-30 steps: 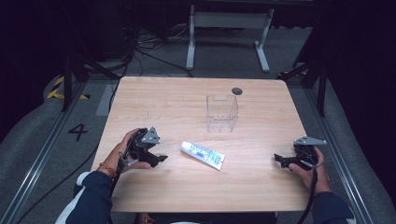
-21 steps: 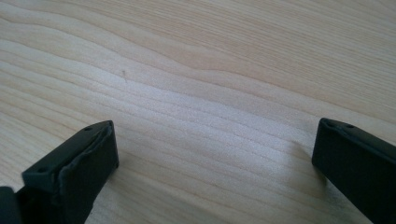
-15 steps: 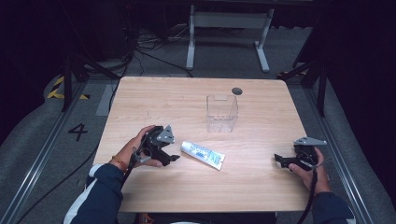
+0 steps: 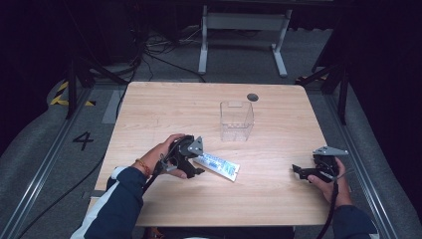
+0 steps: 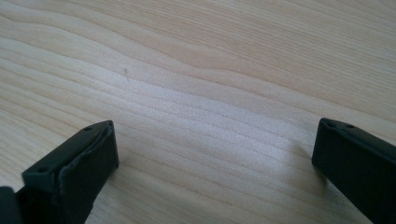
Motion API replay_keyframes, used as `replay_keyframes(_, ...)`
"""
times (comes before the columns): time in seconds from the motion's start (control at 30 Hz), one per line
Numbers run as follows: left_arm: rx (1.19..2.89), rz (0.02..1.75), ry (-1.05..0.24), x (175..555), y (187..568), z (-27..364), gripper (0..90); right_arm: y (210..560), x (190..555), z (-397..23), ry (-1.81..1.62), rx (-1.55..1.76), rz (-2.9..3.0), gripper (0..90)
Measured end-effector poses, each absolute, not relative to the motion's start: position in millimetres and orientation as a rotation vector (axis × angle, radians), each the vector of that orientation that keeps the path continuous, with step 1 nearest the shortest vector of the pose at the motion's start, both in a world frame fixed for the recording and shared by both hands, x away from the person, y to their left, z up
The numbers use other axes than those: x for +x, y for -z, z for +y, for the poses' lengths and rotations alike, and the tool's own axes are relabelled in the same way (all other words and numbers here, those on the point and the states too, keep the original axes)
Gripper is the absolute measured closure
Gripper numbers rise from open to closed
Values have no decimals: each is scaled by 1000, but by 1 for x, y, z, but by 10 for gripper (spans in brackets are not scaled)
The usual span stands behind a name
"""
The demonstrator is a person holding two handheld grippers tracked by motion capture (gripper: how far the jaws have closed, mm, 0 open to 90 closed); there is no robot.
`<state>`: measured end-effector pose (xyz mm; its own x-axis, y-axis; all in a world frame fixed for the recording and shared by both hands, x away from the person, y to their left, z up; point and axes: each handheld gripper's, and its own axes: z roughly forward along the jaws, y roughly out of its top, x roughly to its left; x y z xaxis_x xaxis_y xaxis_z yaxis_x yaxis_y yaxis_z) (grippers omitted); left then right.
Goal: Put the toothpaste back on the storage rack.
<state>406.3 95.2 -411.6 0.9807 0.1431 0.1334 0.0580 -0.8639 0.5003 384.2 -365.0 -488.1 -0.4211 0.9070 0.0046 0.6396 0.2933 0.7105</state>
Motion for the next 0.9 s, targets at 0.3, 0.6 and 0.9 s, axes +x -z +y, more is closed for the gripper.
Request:
replay_keyframes(0.3,2637,61,-213,411,417,74,289,488,384,-365,-907,1387,2167,5)
replay_keyframes(0.6,2692,38,-196,417,429,55,292,488,384,-365,-907,1388,2167,5)
replay_keyframes(0.9,2735,18,-181,422,442,37,293,488,384,-365,-907,1387,2167,5)
